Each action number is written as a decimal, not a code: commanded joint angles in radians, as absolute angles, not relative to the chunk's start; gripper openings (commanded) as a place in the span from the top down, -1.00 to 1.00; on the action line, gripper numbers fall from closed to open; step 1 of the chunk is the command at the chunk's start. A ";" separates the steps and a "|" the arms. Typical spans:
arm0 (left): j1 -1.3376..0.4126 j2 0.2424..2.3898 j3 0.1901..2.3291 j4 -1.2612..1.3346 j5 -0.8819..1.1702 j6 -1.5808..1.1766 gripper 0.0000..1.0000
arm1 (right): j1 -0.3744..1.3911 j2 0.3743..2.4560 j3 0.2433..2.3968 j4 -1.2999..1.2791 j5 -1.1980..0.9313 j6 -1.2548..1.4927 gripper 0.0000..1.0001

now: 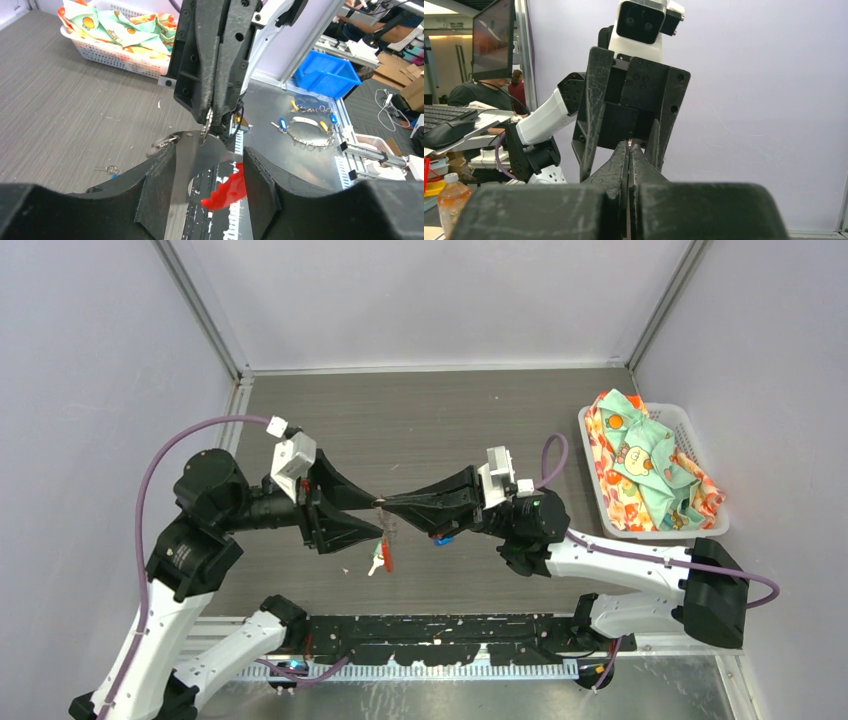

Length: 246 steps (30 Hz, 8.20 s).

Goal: Put the keys on the keyring

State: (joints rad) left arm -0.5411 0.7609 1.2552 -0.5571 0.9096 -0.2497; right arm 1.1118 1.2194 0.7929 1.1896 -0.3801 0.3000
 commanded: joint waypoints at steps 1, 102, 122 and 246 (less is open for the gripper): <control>-0.536 0.754 1.280 -0.493 0.923 -0.336 -0.04 | 1.117 1.193 0.789 1.298 -0.373 0.316 0.98; -0.514 0.846 1.383 -0.915 0.938 0.302 0.99 | 1.105 1.329 1.659 -0.687 -0.517 -0.406 0.33; -0.530 0.870 1.391 -0.970 0.968 0.340 0.99 | 1.107 1.345 1.644 -0.586 -0.522 -0.394 0.46; -0.538 0.739 1.287 -0.918 0.970 0.842 0.99 | 1.099 1.017 1.081 0.171 -0.498 -0.056 0.29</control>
State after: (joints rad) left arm -0.5365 0.7429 1.2358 -0.8932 0.9569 0.6655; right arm 1.0969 1.0477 1.0183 0.2691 -0.4999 0.0463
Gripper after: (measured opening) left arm 0.015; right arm 0.348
